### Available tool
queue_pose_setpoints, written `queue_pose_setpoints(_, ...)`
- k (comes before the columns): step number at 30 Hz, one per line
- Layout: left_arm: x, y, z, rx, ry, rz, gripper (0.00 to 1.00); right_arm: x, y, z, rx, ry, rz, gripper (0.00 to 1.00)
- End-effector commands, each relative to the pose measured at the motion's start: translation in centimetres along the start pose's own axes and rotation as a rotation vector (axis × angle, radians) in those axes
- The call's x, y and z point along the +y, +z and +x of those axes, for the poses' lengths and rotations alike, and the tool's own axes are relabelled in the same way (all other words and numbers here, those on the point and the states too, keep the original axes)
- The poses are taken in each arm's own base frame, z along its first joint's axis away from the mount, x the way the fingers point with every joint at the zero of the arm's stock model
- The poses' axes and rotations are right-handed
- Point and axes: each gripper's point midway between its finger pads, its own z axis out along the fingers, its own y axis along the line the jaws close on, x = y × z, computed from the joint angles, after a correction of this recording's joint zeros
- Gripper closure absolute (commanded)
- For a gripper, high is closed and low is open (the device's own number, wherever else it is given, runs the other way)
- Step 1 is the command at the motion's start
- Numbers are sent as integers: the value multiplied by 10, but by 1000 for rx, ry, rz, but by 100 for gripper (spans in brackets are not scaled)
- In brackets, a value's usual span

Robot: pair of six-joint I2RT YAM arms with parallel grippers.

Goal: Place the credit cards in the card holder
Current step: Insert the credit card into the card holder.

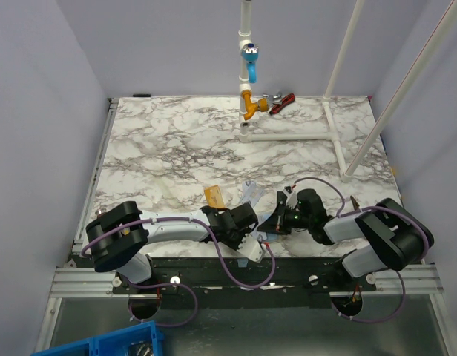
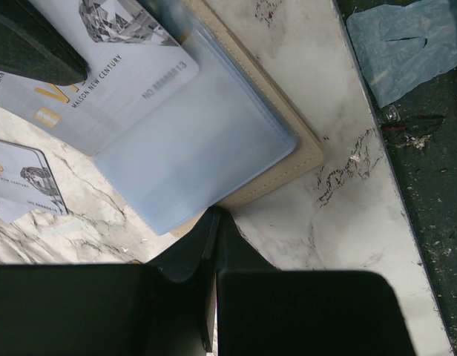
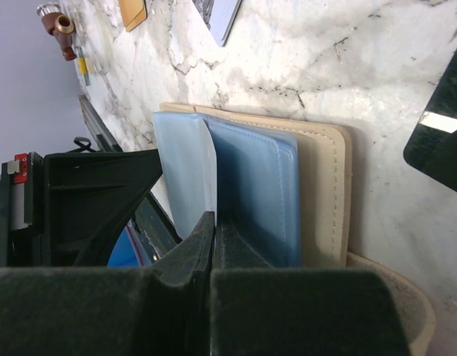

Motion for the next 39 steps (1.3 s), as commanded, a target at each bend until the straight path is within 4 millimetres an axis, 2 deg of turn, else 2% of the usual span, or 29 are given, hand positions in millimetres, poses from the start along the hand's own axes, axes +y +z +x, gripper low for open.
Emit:
queue_pose_setpoints(1, -10, 5, 3, 19, 7, 37, 100, -23, -3, 18, 69, 16, 86, 99)
queue_pose_setpoints(13, -4, 7, 5, 27, -1, 10, 100, -35, -10, 34, 173, 3, 156, 99)
queue_pose_setpoints(27, 0, 6, 3, 24, -9, 4, 100, -32, 2, 28, 208, -1, 151, 99)
queue_pose_setpoints(32, 3, 5, 3, 28, -15, -5, 100, -35, 4, 26, 188, -1, 204, 99)
queue_pose_setpoints(35, 4, 4, 3, 28, -18, -7, 100, -38, -1, 24, 175, 0, 265, 92)
queue_pose_setpoints(39, 5, 2, 6, 30, -27, -12, 100, -38, -15, 9, 113, -28, 365, 70)
